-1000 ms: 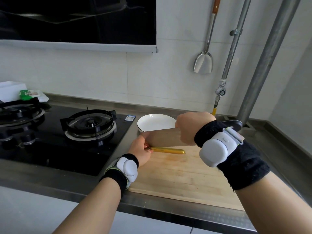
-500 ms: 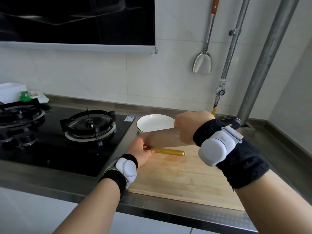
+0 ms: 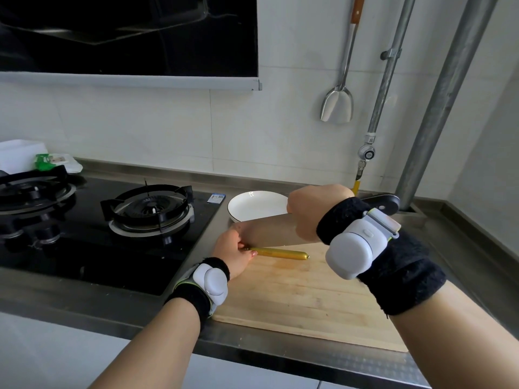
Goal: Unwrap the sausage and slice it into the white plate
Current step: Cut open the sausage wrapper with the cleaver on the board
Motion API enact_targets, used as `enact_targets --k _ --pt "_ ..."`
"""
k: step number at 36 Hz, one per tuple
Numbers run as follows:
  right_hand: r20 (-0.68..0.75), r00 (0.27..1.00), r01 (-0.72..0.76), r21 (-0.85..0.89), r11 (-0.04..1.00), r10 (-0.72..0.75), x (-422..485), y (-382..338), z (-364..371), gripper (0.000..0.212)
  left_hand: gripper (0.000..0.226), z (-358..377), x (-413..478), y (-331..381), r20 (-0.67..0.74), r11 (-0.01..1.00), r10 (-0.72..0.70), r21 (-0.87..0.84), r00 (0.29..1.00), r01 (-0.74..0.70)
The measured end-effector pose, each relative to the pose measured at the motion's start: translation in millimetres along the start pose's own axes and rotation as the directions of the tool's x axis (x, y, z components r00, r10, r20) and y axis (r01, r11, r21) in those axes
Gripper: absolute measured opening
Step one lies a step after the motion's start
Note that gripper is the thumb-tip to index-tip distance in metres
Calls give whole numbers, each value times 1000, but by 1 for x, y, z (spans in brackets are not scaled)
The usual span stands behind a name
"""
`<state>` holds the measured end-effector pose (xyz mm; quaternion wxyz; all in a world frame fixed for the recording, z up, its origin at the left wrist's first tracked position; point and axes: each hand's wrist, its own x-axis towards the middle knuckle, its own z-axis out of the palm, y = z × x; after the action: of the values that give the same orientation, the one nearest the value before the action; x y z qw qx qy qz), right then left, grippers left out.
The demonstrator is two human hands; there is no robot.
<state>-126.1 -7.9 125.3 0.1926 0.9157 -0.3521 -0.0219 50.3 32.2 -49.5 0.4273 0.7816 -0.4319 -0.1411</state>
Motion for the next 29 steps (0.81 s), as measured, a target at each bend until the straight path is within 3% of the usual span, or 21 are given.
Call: enact_targets --k 12,19,25,29 --pt "-18 1000 -6 -36 999 5 2 -16 -4 26 36 -2 -2 5 14 1000 -1 -25 1000 2" --pt "-101 995 4 -76 997 -12 5 -25 0 34 29 -3 -1 5 20 998 -28 -48 999 29" --pt "73 997 -5 -27 1000 7 7 -24 2 25 39 -1 0 2 20 996 -50 -73 999 51" --pt "83 996 -14 -30 999 16 9 -15 -1 26 40 -1 0 3 24 998 -24 -57 999 25"
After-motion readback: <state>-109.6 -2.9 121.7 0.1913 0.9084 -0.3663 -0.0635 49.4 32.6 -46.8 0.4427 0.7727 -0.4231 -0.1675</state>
